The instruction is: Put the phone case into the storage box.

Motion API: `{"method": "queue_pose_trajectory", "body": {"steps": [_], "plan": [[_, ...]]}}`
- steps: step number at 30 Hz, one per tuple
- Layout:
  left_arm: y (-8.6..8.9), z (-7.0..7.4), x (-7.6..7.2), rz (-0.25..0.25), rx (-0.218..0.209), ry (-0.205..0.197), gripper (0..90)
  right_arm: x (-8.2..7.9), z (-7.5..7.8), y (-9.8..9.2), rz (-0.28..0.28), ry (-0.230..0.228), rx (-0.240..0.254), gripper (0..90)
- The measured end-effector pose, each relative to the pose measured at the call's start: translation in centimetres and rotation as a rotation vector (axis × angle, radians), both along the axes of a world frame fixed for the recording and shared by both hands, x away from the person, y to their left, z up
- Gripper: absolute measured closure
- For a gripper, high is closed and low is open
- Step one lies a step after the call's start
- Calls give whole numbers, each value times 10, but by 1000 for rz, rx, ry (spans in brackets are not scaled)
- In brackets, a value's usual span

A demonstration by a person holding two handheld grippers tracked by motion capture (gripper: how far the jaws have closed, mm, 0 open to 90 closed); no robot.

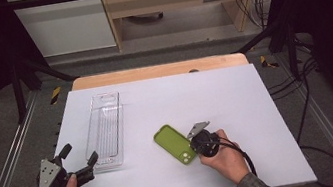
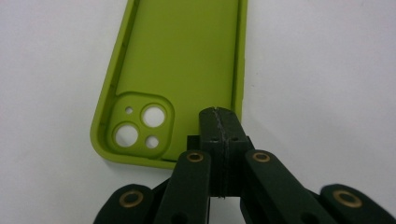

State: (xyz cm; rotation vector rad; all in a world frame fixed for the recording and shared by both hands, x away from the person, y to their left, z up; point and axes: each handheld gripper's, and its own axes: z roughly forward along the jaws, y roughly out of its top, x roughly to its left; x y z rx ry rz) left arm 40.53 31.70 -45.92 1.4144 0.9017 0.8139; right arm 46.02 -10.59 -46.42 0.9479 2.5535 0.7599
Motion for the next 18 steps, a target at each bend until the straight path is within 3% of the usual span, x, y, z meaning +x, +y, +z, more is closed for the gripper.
{"method": "queue_pose_trajectory", "body": {"steps": [5,18], "plan": [[-1,0,0,-1,8,0,17,8,2,-4,-2,3,-36,900],[-1,0,0,0,13,-1,18,25,3,-12,-35,-1,-68,900]]}}
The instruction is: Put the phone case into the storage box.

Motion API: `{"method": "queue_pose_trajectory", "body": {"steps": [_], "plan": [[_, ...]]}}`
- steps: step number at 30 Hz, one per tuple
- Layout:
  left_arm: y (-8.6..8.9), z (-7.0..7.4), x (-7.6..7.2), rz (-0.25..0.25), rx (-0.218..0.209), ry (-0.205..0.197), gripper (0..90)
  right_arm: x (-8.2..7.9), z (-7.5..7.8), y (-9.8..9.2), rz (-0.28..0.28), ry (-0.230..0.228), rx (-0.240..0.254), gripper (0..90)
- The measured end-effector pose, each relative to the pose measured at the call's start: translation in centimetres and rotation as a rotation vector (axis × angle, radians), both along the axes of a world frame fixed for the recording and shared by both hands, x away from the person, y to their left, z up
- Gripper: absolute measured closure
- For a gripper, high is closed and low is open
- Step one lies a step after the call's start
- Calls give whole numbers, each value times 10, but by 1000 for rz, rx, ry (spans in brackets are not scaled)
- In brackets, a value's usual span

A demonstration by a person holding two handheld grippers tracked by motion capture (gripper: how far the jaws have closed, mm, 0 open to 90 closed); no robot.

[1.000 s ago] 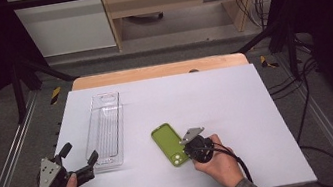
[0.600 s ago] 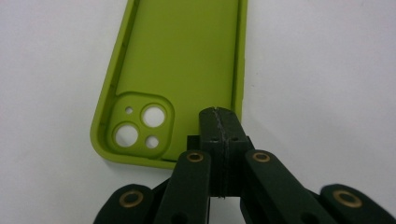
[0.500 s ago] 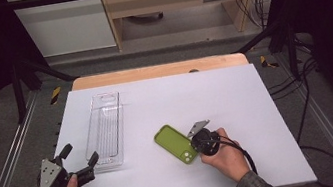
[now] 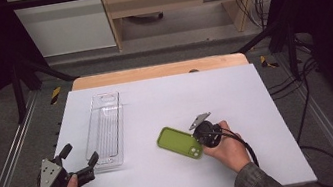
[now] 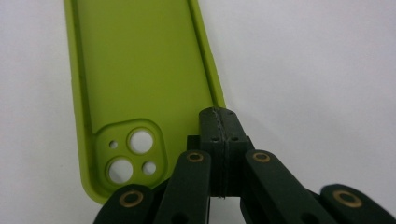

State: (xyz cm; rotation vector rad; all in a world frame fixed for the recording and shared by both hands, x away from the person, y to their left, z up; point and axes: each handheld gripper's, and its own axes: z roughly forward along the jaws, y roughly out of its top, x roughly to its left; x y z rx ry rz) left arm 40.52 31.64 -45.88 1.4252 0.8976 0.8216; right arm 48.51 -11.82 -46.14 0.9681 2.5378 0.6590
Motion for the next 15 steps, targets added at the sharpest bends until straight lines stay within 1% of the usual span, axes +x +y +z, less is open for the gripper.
{"method": "queue_pose_trajectory", "body": {"steps": [2,4,6,15], "plan": [[0,0,0,0,1,-1,17,1,0,-1,-2,-5,-4,900],[-1,0,0,1,4,-3,18,3,-1,-1,-7,-20,-13,900],[-1,0,-1,0,6,-4,18,6,-1,-3,-17,-32,-11,900],[-2,0,0,-2,11,-1,18,12,-3,-6,-33,-47,8,900]]}}
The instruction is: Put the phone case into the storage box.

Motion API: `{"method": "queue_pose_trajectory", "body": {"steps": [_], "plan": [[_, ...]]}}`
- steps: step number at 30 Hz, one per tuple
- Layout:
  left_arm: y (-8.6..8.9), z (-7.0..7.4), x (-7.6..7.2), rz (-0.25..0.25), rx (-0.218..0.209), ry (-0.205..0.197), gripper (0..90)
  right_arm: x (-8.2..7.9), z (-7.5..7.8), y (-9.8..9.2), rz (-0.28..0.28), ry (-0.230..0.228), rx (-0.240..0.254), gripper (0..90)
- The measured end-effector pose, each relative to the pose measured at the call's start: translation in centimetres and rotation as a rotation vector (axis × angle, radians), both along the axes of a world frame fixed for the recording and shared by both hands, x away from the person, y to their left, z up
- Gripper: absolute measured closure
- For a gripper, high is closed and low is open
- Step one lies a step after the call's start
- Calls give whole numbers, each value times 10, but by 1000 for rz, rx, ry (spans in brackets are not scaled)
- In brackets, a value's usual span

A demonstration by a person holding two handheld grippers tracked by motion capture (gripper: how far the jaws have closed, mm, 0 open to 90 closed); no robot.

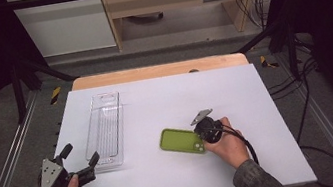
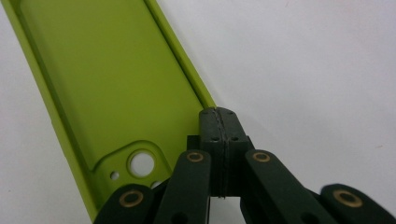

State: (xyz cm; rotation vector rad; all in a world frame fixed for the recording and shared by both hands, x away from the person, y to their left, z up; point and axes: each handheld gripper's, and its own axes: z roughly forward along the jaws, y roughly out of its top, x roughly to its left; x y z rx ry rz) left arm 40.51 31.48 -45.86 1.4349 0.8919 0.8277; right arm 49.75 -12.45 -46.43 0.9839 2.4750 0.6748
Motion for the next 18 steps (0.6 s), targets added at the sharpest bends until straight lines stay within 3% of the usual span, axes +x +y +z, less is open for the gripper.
{"method": "queue_pose_trajectory", "body": {"steps": [18], "plan": [[-1,0,1,-6,5,-3,18,14,-3,-4,-17,-33,23,900]]}}
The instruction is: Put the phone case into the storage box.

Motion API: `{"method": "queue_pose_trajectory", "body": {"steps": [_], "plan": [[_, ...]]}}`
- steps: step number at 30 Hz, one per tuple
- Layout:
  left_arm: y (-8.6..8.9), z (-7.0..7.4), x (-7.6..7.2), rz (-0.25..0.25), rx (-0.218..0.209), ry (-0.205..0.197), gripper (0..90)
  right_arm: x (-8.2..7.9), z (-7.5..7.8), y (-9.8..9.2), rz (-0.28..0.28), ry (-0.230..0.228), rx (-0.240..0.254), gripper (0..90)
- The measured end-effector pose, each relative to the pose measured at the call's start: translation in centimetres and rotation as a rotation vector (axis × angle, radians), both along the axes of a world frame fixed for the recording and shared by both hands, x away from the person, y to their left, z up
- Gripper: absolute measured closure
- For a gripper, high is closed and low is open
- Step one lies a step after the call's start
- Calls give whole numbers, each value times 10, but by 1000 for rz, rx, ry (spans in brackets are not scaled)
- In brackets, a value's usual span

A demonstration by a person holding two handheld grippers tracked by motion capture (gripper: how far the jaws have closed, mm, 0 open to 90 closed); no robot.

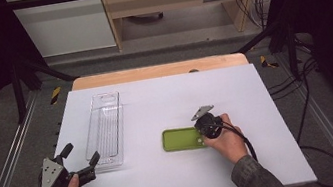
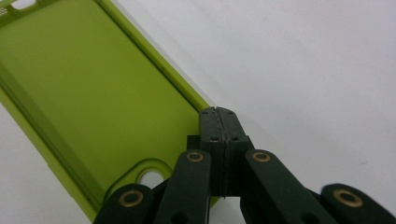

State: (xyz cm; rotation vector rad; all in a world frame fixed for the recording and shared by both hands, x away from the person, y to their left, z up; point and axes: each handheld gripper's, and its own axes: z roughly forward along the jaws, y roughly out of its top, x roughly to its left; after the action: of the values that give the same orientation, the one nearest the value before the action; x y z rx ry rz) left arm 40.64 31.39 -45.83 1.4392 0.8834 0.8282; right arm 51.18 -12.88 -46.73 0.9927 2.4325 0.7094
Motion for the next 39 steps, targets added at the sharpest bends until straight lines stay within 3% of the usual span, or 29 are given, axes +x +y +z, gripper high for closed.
{"method": "queue_pose_trajectory", "body": {"steps": [19,39], "plan": [[0,0,0,0,0,0,18,16,-2,2,-13,-45,-4,900],[0,0,1,0,7,1,18,26,-3,1,-43,-38,76,900]]}}
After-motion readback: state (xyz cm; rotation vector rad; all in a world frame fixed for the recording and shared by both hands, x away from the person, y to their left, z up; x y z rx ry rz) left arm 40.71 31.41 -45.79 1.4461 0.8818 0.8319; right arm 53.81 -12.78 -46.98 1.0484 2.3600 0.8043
